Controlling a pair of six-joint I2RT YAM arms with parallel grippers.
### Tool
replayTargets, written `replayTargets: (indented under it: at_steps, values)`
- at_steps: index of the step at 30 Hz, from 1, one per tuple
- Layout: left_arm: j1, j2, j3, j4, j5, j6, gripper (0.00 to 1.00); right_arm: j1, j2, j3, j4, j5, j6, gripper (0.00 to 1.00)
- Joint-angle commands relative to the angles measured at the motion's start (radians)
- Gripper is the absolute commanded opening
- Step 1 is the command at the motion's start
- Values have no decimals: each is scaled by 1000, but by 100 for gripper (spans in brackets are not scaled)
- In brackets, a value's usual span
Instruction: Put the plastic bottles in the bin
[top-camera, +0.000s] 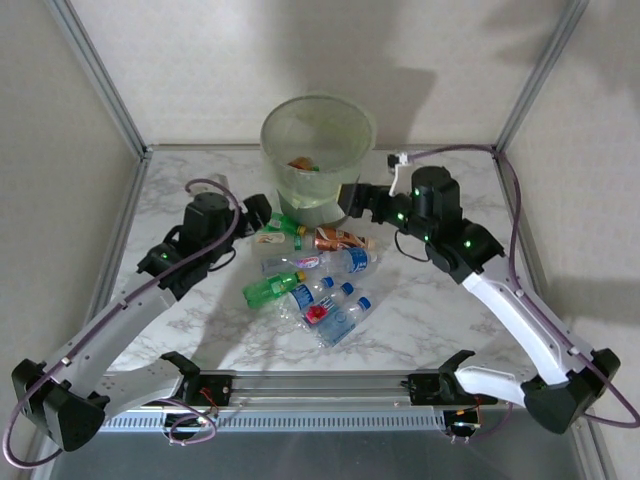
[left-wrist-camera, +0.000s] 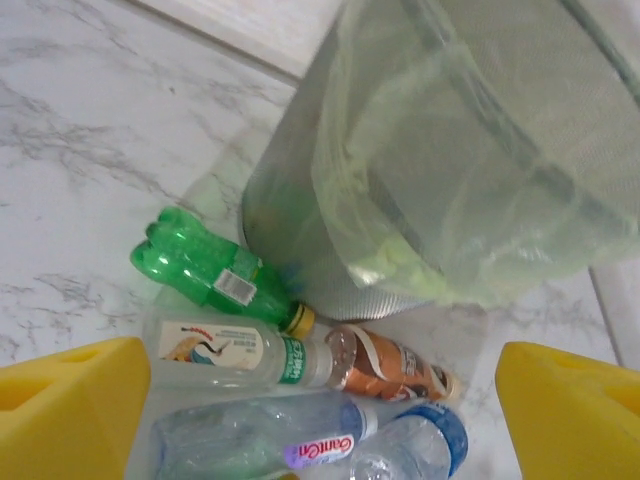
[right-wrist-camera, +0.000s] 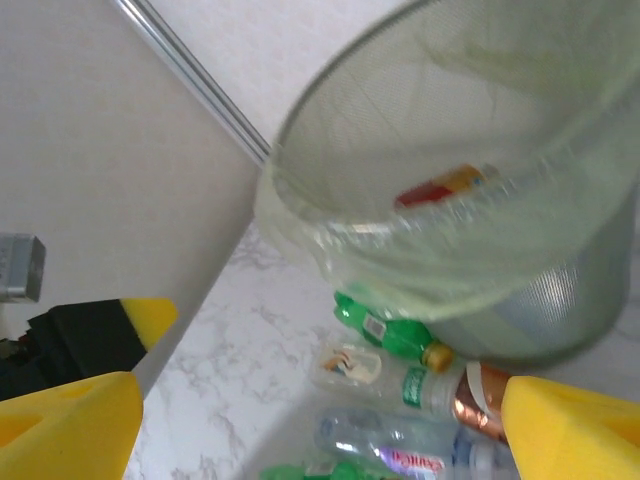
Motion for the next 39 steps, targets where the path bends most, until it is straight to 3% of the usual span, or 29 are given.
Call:
replayTargets:
  at_steps: [1, 6, 11, 19, 24, 31, 39]
  values:
    - [-88, 7, -31, -11, -58, 39, 88, -8, -53, -96, 12, 33, 83, 92]
    - [-199, 30, -85, -9, -101, 46, 87, -10, -139, -247, 5, 72, 182, 93]
    - [-271, 80, -77, -2, -113, 90, 86, -27, -151, -290, -53, 107, 243, 93]
    - [-418, 206, -40, 16, -121, 192, 85, -162, -114, -318, -185, 136, 306, 92]
    - [-508, 280, -5, -20, -70, 262, 85, -196, -103, -346, -213, 136, 335, 92]
    - [-528, 289, -9, -39, -67, 275, 85, -217, -74, -372, -215, 107, 354, 91]
    - [-517, 282, -27, -64, -171, 261, 83, -194, 22, -477, -35, -73, 455, 87]
